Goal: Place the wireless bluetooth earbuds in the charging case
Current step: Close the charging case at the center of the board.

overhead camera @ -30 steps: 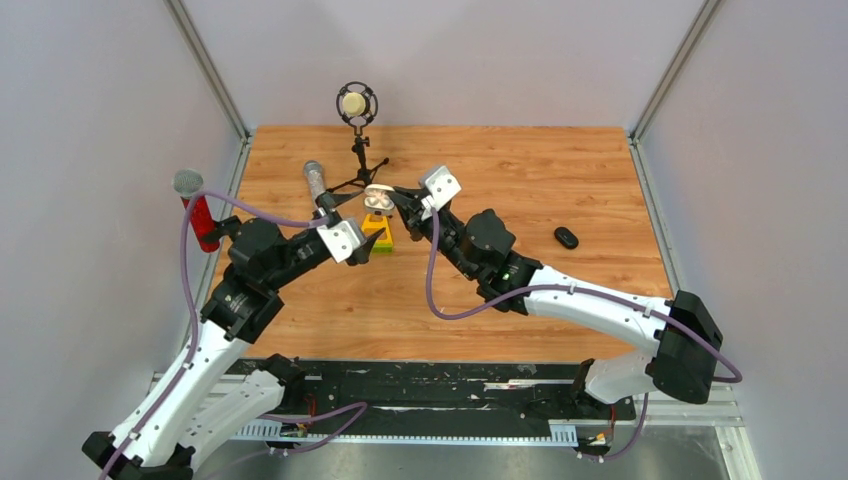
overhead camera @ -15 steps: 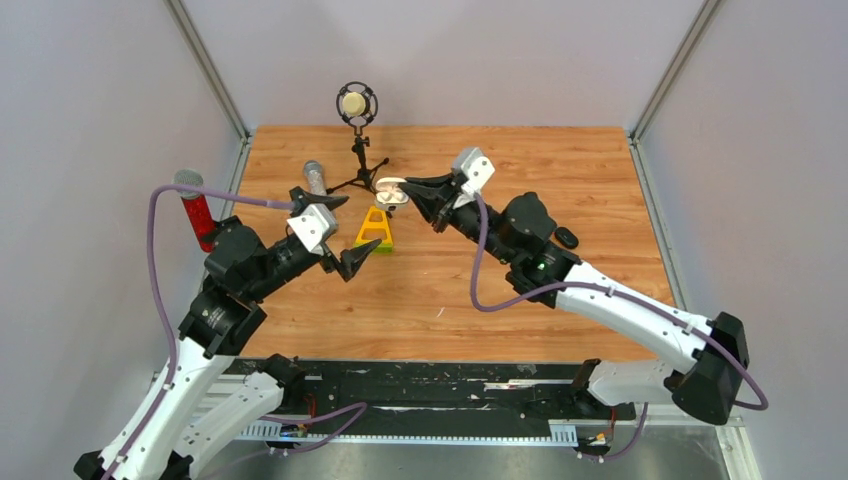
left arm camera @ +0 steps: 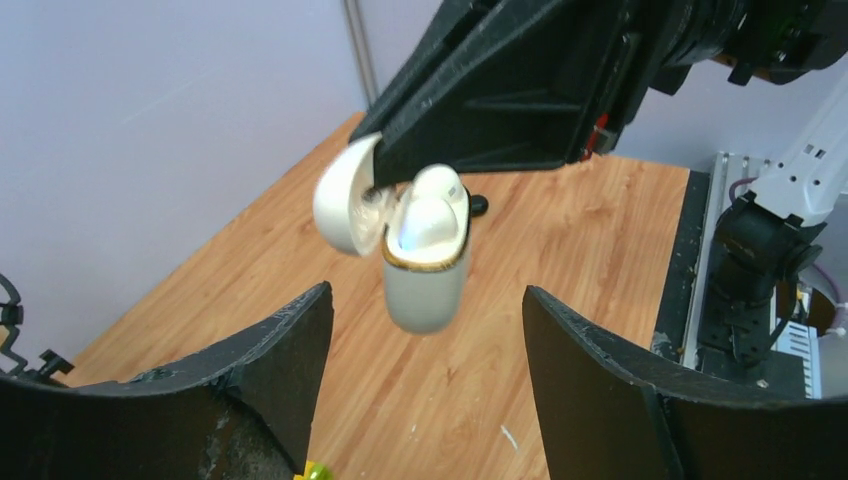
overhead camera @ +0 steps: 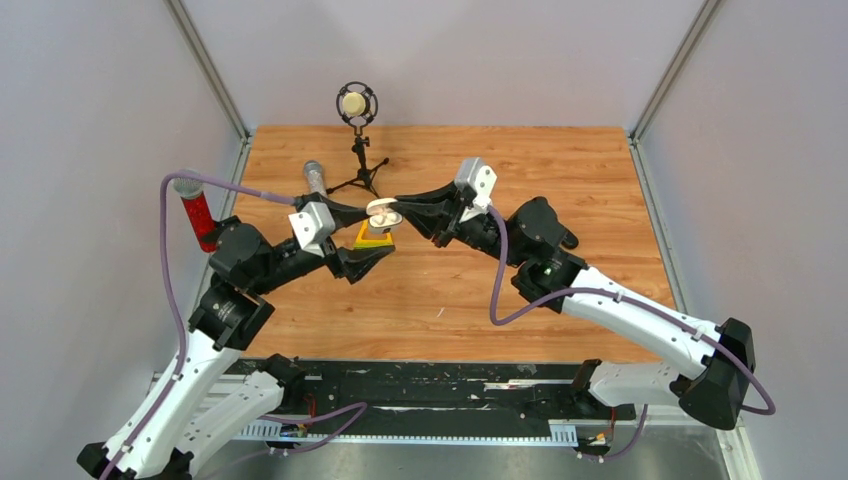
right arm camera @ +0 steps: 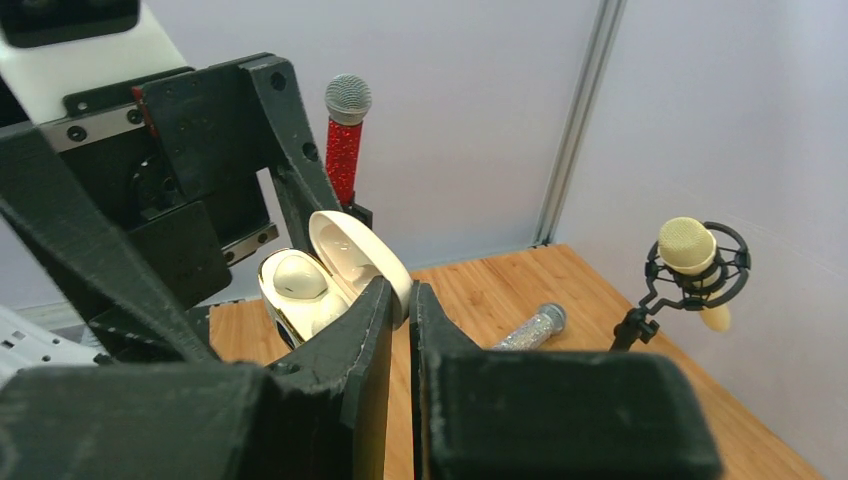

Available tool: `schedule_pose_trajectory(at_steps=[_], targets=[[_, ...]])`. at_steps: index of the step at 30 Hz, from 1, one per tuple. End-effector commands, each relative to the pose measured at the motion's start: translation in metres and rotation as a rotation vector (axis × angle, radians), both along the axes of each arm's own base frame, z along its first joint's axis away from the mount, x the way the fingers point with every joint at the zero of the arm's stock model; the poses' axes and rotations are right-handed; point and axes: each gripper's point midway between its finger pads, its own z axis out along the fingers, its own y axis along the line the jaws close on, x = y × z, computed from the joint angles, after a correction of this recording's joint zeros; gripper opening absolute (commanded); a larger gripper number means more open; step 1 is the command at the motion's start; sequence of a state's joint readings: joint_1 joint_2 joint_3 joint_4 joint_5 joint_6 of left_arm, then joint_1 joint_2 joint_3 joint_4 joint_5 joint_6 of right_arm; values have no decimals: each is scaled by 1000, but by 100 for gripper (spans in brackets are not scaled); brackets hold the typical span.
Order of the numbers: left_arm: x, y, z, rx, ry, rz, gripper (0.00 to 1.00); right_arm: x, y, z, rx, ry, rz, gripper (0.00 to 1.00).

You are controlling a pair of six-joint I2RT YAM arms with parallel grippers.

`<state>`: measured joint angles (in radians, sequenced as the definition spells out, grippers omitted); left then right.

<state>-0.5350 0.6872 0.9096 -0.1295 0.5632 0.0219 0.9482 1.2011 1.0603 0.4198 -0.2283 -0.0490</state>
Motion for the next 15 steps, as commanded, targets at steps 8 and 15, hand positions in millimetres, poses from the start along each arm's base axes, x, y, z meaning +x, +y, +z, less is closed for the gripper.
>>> schedule_pose_trajectory(at_steps=[8,15], targets=[[0,-8,17,-68,-12,-40,53,-16,8,7,33,-6,74,0],[-1,-8,16,-58,-12,-43,35,-12,12,3,14,-9,67,0]])
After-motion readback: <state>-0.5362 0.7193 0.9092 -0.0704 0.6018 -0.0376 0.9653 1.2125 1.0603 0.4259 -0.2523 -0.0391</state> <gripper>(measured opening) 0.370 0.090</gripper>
